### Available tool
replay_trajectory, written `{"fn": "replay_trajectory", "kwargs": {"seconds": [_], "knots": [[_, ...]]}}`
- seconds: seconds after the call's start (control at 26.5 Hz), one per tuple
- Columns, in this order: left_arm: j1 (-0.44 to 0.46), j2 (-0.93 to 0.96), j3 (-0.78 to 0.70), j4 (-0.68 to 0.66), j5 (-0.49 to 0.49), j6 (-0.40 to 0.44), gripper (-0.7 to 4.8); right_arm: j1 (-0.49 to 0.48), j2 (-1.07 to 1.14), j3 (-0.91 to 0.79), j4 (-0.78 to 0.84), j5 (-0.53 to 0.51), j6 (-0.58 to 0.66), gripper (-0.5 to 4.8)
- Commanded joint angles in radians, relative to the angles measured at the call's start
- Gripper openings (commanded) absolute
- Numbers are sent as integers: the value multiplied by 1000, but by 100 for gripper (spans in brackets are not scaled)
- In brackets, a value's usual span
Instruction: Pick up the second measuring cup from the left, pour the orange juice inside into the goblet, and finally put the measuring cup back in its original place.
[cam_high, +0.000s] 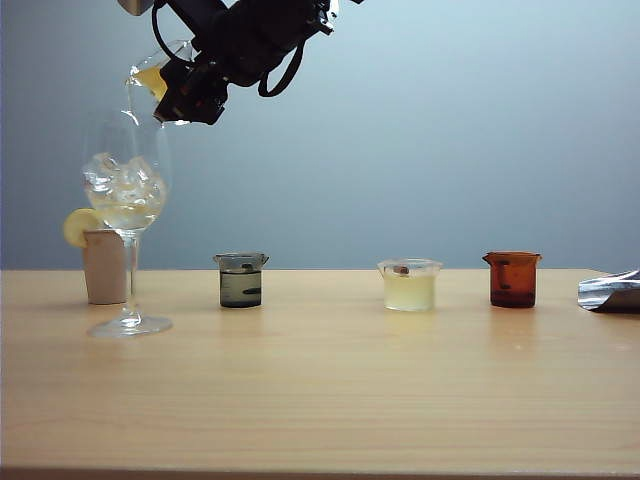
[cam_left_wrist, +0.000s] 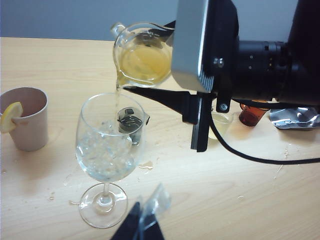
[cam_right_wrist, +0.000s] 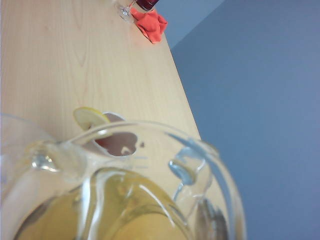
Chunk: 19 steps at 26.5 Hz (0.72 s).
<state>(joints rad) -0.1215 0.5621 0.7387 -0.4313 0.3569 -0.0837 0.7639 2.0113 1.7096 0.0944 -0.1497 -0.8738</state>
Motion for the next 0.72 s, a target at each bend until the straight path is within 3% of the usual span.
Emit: {"fn": "replay_trajectory", "kwargs": {"seconds": [0.04,0.72], "knots": [[0,-2,8,6,4,-3,-5,5,-8,12,38,21,-26,-1],[0,-2,8,6,4,-3,-5,11,-7,12,34,33,-104,-1]]}}
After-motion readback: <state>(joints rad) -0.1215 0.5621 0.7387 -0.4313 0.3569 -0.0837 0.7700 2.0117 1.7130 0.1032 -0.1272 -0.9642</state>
